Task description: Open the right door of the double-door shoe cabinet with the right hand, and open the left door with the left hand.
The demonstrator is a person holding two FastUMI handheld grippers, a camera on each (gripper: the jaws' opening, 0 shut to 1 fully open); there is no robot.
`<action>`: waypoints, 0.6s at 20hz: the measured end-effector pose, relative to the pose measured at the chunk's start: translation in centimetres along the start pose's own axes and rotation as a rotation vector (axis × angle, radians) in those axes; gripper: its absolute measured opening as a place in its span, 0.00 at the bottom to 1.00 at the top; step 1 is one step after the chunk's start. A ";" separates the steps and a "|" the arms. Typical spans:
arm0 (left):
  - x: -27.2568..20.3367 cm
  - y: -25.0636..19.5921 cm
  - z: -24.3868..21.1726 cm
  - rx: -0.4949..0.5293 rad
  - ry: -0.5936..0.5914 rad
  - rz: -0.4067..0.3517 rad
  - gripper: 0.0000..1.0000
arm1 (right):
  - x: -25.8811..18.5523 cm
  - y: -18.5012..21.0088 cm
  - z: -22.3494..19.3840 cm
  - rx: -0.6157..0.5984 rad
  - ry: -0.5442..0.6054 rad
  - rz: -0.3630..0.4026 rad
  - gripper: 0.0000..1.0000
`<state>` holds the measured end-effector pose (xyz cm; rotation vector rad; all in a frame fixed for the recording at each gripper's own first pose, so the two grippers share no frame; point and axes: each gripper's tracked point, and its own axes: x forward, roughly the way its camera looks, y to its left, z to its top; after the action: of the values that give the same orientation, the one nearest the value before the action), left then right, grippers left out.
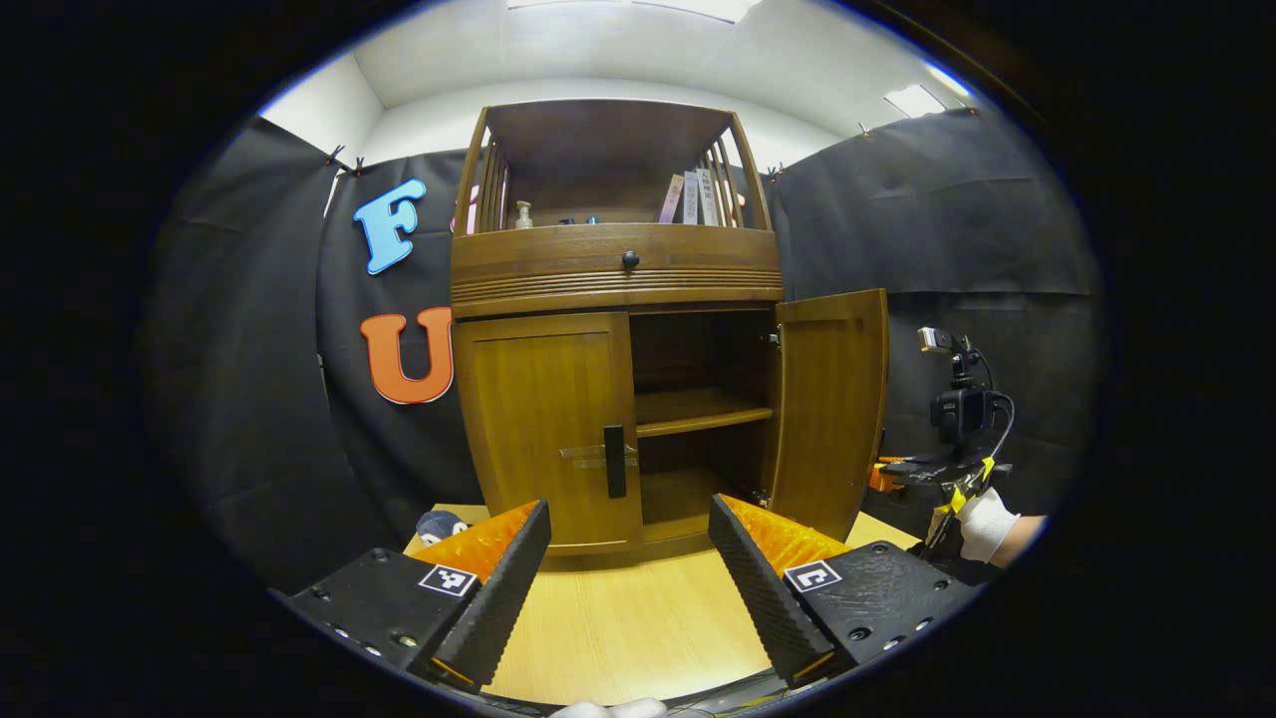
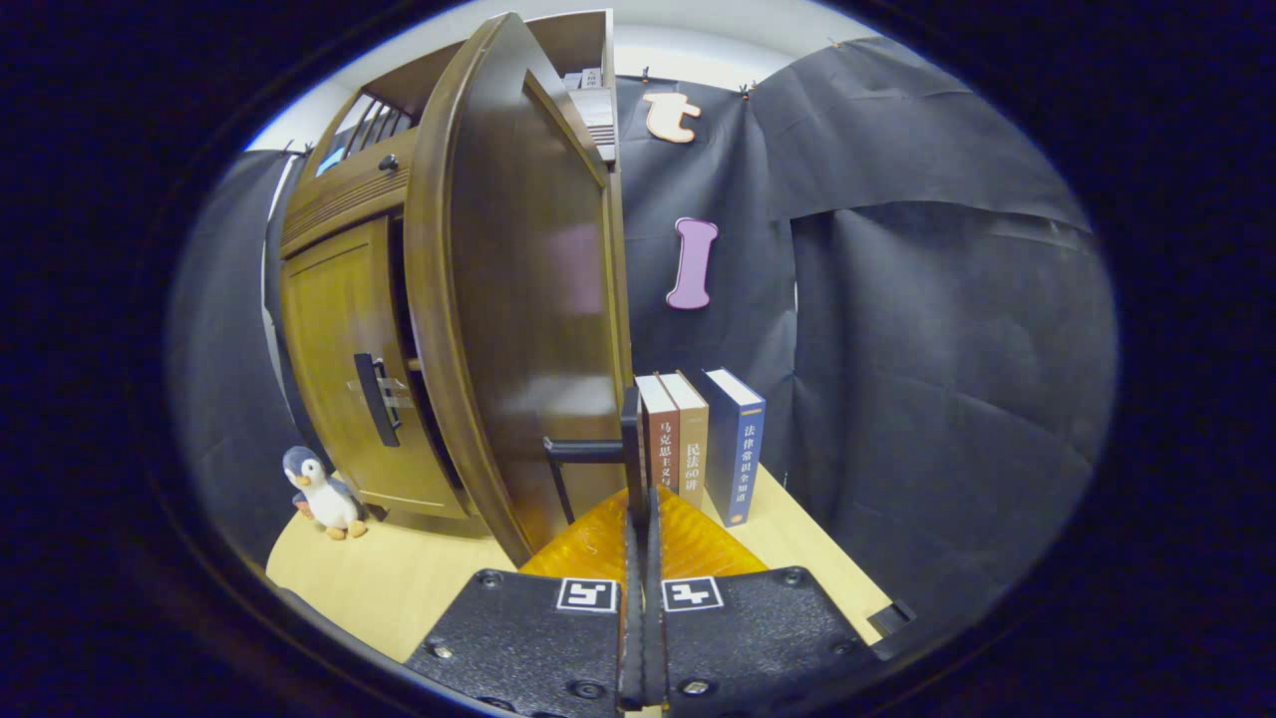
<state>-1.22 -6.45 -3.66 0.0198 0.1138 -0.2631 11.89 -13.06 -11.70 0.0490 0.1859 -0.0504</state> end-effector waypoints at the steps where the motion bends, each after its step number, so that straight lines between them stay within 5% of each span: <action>1: 0.3 -0.5 0.1 0.003 0.001 0.002 0.96 | 0.1 -0.3 0.0 -0.002 -0.001 0.013 0.03; 12: 2.2 -7.9 0.6 -0.058 0.009 0.141 0.96 | 1.6 -4.7 1.0 -0.070 0.033 0.214 0.04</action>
<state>-1.15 -14.68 -3.36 -0.0286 0.1282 -0.1190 13.35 -17.92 -11.19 0.0001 0.2142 0.1701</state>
